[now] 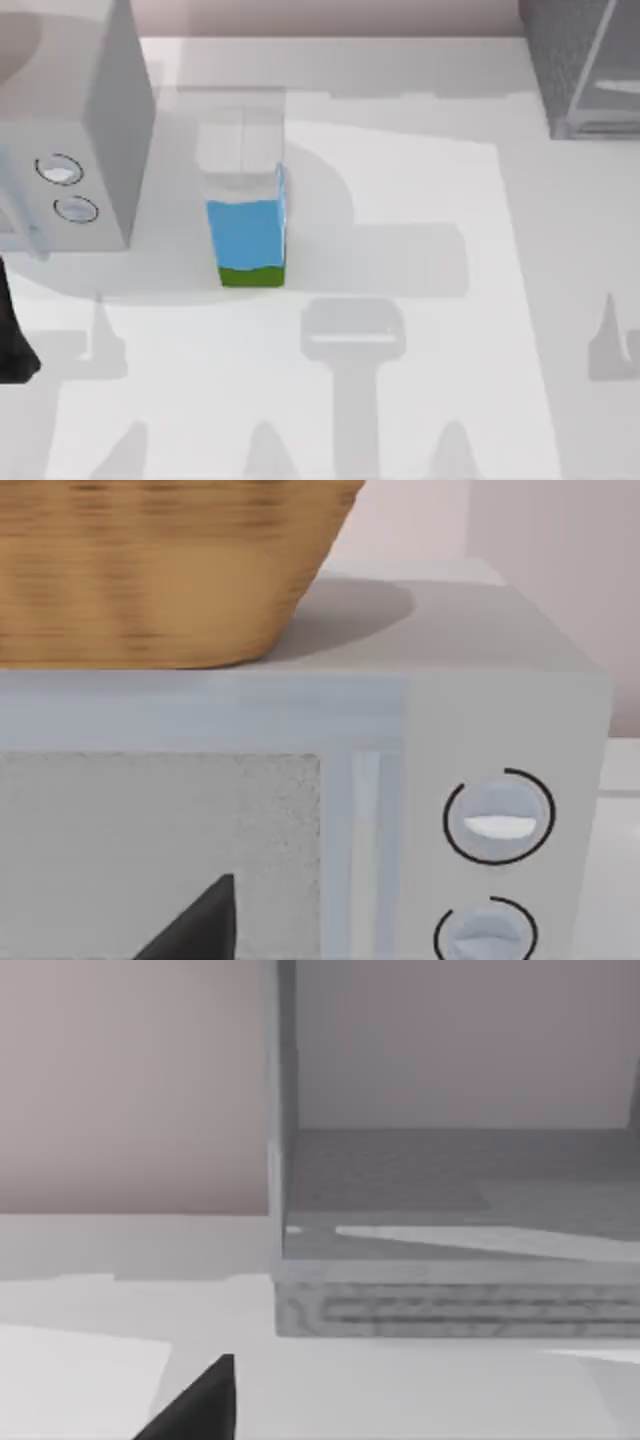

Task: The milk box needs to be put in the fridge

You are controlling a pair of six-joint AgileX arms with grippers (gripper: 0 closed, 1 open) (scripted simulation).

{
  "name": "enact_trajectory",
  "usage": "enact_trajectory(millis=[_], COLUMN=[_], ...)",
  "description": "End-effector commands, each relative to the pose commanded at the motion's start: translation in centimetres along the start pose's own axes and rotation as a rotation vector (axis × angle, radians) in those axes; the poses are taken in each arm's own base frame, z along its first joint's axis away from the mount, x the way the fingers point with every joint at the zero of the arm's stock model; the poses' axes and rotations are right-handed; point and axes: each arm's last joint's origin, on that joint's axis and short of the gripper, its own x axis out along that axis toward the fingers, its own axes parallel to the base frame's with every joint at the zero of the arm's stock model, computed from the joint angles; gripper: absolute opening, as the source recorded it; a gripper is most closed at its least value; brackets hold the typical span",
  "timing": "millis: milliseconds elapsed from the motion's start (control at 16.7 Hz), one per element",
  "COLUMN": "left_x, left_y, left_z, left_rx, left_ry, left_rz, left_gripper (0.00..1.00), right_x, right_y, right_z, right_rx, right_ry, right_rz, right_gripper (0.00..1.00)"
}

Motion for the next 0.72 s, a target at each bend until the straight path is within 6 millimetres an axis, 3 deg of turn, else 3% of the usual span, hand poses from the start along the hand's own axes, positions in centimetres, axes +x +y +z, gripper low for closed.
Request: enact_trajectory(millis=[420,720], left_x=[0.0,0.0], left_y=[0.0,0.0], left_z=[0.0,0.0], left_rx=[0.0,0.0], left_ry=[0.0,0.0], left_rz=[0.0,0.0], left_gripper=[1.0,1.0], right_x=[0.6,4.0], right_y=[0.5,2.8], right_z=[1.3,4.9], right_rx=[0.028,0.047], right_ry=[0.051,0.139], right_rz=[-0.022,-0.045], right_gripper=[1.0,1.0])
